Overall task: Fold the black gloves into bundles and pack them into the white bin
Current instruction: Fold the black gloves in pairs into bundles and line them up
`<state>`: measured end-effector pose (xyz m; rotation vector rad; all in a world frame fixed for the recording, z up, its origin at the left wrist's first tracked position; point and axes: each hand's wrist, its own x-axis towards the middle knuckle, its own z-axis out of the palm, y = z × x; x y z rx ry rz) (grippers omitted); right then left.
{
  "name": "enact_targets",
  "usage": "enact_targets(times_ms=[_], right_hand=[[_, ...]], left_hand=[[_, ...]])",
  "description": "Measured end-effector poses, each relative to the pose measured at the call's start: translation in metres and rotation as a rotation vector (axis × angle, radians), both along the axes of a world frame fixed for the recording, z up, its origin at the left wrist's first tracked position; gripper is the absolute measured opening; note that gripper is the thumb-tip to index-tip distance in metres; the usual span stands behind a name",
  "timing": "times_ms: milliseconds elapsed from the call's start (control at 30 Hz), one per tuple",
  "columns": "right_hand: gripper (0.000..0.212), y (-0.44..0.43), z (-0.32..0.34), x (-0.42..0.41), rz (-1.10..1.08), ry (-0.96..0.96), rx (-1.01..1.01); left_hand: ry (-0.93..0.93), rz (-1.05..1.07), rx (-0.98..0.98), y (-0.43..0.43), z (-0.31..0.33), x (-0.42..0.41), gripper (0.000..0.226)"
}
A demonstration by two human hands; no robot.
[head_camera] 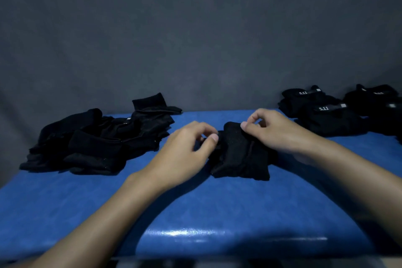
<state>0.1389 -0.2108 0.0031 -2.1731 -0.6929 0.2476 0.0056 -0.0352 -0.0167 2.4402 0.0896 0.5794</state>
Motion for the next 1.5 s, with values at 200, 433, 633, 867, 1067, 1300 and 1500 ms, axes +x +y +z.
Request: enact_targets(times_ms=[200, 433, 633, 867, 1067, 1300, 1500], right_hand=[[0.045, -0.016, 0.001, -0.006, 0.099, 0.054, -0.111], [0.033, -0.037, -0.004, -0.011, 0.136, -0.356, -0.12], [0.038, -0.06, -0.004, -0.027, 0.444, -0.44, -0.105], [0.022, -0.064, -0.023, -0.032, 0.386, -0.591, -0.147], [0.023, -0.065, -0.019, -0.037, 0.426, -0.698, -0.171], [0.026, -0.058, -0.015, -0.041, 0.361, -0.646, -0.033], [0.035, -0.045, -0.017, -0.015, 0.094, -0.313, 0.0]], left_hand=[[0.192, 0.004, 0.299, -0.004, -0.005, -0.001, 0.028], [0.109, -0.001, 0.27, -0.002, -0.01, 0.004, 0.029], [0.078, -0.03, 0.23, -0.011, -0.009, 0.005, 0.033], [0.186, 0.019, 0.304, -0.018, -0.009, 0.005, 0.032], [0.227, 0.043, 0.401, -0.017, -0.012, 0.005, 0.041], [0.191, 0.033, 0.313, -0.017, -0.012, 0.009, 0.05], [0.155, 0.063, 0.232, -0.023, -0.009, 0.004, 0.041]])
